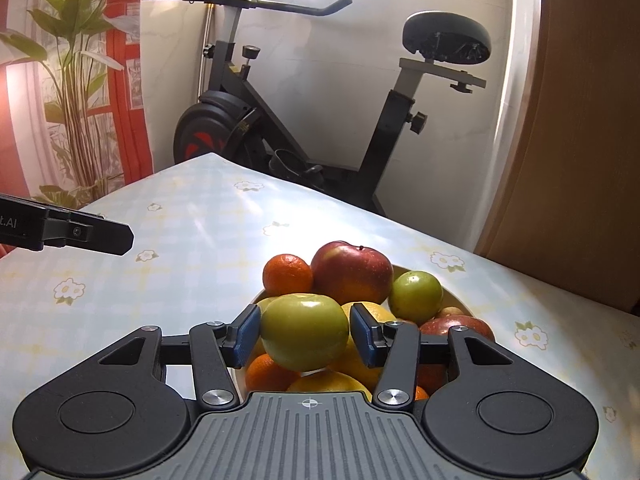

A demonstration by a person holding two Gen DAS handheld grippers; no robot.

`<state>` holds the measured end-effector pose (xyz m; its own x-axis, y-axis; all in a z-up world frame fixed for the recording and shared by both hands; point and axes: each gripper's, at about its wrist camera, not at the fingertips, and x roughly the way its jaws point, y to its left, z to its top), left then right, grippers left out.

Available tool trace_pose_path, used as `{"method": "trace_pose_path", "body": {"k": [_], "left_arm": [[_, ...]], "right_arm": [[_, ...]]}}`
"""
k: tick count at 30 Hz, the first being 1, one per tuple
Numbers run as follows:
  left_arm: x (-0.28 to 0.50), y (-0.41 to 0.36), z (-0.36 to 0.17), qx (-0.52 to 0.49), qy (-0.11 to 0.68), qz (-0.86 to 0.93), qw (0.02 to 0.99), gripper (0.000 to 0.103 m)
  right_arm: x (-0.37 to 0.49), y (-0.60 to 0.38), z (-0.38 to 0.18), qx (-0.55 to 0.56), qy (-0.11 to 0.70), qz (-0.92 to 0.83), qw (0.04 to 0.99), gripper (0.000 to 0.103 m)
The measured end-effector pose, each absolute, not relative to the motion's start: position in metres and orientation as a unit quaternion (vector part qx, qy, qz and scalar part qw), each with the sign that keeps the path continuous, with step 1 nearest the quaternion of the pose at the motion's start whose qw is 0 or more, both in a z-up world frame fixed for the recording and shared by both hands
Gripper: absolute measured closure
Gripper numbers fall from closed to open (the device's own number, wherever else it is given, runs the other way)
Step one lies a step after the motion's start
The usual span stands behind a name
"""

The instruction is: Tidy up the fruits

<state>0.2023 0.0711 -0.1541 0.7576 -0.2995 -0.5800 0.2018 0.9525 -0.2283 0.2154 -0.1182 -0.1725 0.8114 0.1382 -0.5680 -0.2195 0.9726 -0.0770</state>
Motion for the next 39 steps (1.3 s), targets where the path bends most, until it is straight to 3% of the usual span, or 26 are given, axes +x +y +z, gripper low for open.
{"method": "trace_pose_path", "body": {"k": [8, 17, 21, 28, 39], "left_arm": [[0.199, 0.068, -0.157, -0.064, 0.328, -0.129, 0.934, 0.043], [0.188, 0.062, -0.142, -0.045, 0.314, -0.124, 0.940, 0.027], [0.181, 0.058, -0.133, -0.032, 0.308, -0.124, 0.943, 0.017], [0.163, 0.047, -0.112, -0.001, 0.303, -0.128, 0.944, 0.014], [0.125, 0.035, -0.067, 0.013, 0.275, -0.134, 0.952, 0.011]], "right_arm": [[0.208, -0.124, -0.171, -0.061, 0.291, 0.087, 0.951, 0.050], [0.192, -0.136, -0.161, -0.039, 0.278, 0.066, 0.958, 0.043], [0.182, -0.147, -0.153, -0.017, 0.268, 0.045, 0.962, 0.029], [0.152, -0.160, -0.128, 0.008, 0.253, -0.009, 0.967, 0.000], [0.095, -0.175, -0.082, 0.056, 0.228, -0.062, 0.970, 0.000]]}}
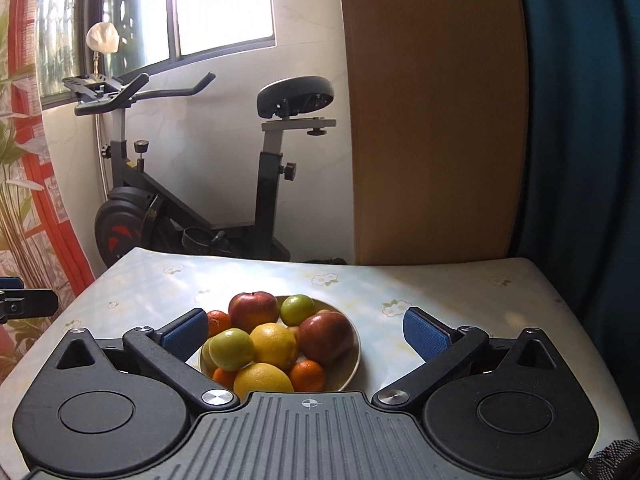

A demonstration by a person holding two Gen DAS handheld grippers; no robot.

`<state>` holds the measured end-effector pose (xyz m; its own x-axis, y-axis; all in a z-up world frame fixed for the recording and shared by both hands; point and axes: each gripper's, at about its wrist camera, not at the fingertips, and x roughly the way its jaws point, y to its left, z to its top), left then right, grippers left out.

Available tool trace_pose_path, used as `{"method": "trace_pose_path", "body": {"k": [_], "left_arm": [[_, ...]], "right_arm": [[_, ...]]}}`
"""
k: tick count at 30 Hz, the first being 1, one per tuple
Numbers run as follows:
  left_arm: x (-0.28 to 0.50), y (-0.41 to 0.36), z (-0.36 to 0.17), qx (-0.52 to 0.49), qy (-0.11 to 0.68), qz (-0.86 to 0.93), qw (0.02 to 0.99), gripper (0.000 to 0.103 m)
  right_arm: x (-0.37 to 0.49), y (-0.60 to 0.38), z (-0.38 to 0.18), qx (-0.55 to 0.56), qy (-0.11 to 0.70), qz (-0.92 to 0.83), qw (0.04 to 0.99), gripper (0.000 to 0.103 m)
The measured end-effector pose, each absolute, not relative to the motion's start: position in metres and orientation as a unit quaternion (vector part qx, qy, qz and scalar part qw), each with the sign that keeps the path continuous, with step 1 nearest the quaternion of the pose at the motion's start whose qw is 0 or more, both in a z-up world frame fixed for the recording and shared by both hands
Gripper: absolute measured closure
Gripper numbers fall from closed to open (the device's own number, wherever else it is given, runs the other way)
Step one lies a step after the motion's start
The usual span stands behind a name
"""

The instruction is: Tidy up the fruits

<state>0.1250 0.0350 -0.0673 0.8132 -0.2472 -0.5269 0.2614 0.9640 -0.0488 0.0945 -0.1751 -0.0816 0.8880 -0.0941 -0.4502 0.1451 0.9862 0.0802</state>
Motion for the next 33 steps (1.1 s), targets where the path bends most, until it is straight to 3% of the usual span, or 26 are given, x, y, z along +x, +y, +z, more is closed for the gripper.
{"method": "trace_pose_path", "body": {"k": [16, 33], "left_arm": [[0.084, 0.024, -0.034, 0.023, 0.225, -0.111, 0.968, 0.011], [0.075, 0.028, -0.027, -0.015, 0.233, -0.106, 0.967, 0.006]], "right_arm": [[0.040, -0.162, -0.038, 0.061, 0.209, -0.051, 0.975, 0.000], [0.021, -0.152, -0.021, 0.051, 0.193, -0.040, 0.979, 0.000]]}}
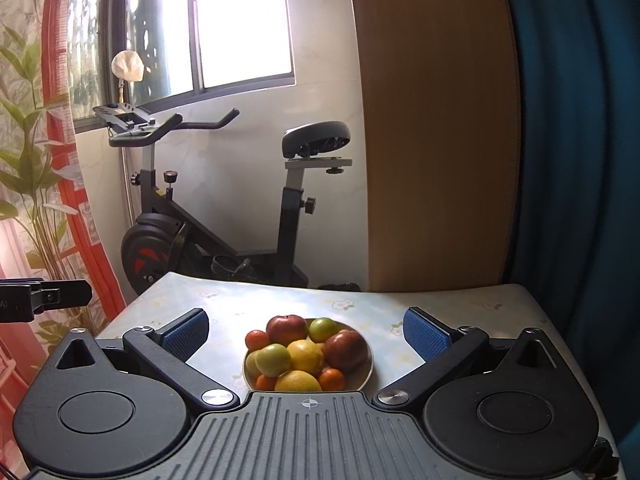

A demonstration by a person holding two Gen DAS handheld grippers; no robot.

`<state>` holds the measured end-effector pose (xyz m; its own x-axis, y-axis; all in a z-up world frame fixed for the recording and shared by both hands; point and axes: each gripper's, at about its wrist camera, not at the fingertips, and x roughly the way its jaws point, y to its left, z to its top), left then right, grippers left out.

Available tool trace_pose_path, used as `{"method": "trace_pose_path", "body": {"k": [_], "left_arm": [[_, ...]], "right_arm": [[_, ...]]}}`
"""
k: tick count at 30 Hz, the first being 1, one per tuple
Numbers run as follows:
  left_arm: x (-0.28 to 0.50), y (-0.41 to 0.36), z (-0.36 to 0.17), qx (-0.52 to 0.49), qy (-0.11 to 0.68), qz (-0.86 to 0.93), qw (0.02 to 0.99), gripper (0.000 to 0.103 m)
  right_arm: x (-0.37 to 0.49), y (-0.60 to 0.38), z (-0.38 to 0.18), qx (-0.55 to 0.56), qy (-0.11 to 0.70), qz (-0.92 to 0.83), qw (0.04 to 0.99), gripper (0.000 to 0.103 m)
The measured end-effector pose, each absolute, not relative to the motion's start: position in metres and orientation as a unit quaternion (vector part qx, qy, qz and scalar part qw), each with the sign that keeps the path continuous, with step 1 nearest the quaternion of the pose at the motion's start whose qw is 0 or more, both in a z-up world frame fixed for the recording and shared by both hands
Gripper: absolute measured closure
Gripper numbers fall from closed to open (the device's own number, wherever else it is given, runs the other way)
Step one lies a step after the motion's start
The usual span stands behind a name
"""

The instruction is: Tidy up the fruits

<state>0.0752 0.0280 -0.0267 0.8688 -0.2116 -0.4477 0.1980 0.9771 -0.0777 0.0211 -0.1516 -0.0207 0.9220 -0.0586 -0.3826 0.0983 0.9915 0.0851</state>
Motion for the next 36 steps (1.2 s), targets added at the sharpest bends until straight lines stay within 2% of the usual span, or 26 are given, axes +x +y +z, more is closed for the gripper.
{"method": "trace_pose_path", "body": {"k": [36], "left_arm": [[0.057, 0.020, -0.021, 0.042, 0.205, -0.111, 0.972, 0.005]], "right_arm": [[0.023, -0.150, -0.023, 0.047, 0.195, -0.044, 0.979, 0.000]]}}
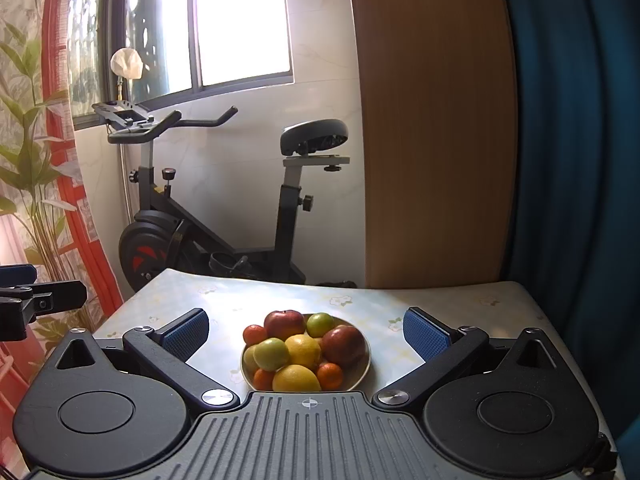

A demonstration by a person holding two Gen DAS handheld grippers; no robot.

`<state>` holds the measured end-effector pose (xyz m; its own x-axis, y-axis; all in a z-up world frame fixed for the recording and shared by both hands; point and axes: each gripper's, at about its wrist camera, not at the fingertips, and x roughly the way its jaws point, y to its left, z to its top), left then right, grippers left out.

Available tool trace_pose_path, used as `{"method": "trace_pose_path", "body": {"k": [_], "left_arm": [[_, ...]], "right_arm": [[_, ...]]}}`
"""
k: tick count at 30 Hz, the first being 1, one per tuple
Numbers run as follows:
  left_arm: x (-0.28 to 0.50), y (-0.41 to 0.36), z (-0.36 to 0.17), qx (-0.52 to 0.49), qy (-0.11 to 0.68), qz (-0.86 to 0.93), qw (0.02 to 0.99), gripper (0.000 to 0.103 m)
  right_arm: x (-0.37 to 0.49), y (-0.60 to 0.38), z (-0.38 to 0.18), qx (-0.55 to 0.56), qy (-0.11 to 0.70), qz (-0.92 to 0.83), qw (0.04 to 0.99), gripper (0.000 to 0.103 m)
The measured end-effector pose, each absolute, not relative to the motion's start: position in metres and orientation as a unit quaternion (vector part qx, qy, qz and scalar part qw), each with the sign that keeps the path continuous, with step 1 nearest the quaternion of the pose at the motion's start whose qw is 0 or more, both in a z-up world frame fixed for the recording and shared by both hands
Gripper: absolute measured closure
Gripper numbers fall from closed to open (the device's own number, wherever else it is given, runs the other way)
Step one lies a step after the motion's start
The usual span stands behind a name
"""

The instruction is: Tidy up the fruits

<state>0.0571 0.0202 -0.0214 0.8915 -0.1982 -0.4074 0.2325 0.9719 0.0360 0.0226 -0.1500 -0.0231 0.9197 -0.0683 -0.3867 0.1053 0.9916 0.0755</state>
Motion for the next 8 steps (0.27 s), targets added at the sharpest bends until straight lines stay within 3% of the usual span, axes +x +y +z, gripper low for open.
{"method": "trace_pose_path", "body": {"k": [8], "left_arm": [[0.0575, 0.0204, -0.0222, 0.039, 0.205, -0.114, 0.971, 0.005]], "right_arm": [[0.0232, -0.1498, -0.0235, 0.047, 0.196, -0.043, 0.979, 0.000]]}}
